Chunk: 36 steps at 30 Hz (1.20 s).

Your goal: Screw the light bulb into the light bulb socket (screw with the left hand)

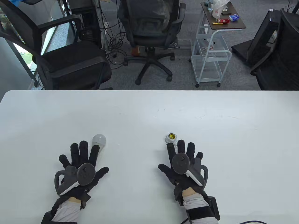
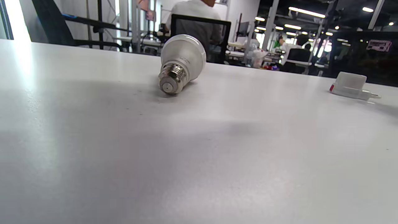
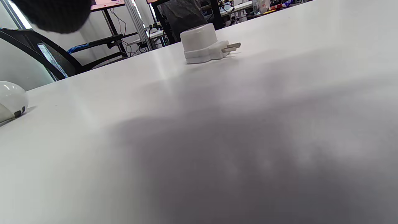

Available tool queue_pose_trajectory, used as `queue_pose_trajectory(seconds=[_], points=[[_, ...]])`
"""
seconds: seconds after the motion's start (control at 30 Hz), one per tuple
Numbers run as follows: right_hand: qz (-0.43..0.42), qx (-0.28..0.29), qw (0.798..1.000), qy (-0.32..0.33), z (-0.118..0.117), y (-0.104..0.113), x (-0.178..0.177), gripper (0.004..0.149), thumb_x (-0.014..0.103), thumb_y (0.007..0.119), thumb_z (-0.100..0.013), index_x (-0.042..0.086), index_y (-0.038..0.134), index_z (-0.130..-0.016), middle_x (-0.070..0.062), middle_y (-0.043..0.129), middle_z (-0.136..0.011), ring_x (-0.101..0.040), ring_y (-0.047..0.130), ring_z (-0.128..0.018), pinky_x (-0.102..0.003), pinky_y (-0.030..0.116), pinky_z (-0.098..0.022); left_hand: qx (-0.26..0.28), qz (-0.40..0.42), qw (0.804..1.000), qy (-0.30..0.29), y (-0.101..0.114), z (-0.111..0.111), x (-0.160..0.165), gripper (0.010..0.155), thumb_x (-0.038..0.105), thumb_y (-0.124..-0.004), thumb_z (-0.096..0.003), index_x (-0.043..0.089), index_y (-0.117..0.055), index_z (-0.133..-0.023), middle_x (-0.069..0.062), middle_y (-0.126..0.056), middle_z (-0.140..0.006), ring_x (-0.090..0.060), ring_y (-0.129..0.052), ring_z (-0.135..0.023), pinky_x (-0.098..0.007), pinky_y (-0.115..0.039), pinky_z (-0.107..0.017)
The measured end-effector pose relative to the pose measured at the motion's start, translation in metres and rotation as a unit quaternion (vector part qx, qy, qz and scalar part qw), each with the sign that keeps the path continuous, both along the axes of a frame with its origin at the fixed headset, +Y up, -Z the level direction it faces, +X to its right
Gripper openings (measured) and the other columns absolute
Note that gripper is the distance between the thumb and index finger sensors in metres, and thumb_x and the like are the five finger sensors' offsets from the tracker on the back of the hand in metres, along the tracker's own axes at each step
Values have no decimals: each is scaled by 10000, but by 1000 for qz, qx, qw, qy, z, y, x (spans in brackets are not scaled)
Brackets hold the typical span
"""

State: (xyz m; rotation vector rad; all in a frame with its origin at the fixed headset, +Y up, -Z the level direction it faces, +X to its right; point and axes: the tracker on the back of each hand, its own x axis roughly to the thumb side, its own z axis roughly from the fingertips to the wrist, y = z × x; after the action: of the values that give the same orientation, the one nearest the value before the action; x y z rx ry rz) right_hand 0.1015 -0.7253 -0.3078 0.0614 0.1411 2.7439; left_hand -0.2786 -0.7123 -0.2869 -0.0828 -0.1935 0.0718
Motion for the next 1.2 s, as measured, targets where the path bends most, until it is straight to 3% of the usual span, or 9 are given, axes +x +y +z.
queue_pose_trajectory(seconds=[0.8, 1.03, 1.2], points=[[-27, -20, 999, -28, -3, -5, 6, 862, 545, 759, -500, 327, 142, -1061, -91, -22, -1143, -438, -147, -969, -695, -82, -599, -11, 24, 1000, 8, -1, 3, -2, 866, 674, -478, -591, 335, 184, -1034, -214, 177, -1132, -493, 185, -973, -834, 9, -536], [-70, -6, 996, -58, -27, 17, 11, 862, 500, 793, -498, 312, 172, -1065, -89, 11, -1152, -430, -122, -989, -694, -81, -613, -7, 30, 999, 16, 2, 3, -4, 864, 665, -485, -599, 333, 183, -1036, -216, 178, -1131, -495, 183, -973, -834, 7, -538], [-86, -14, 990, -107, -61, 30, 22, 759, 378, 742, -547, 301, 190, -1062, -84, 31, -1152, -422, -97, -1003, -692, -72, -631, -5, 38, 999, 15, 3, 3, -4, 858, 659, -487, -604, 337, 176, -1042, -216, 172, -1136, -493, 178, -979, -834, 7, -540]])
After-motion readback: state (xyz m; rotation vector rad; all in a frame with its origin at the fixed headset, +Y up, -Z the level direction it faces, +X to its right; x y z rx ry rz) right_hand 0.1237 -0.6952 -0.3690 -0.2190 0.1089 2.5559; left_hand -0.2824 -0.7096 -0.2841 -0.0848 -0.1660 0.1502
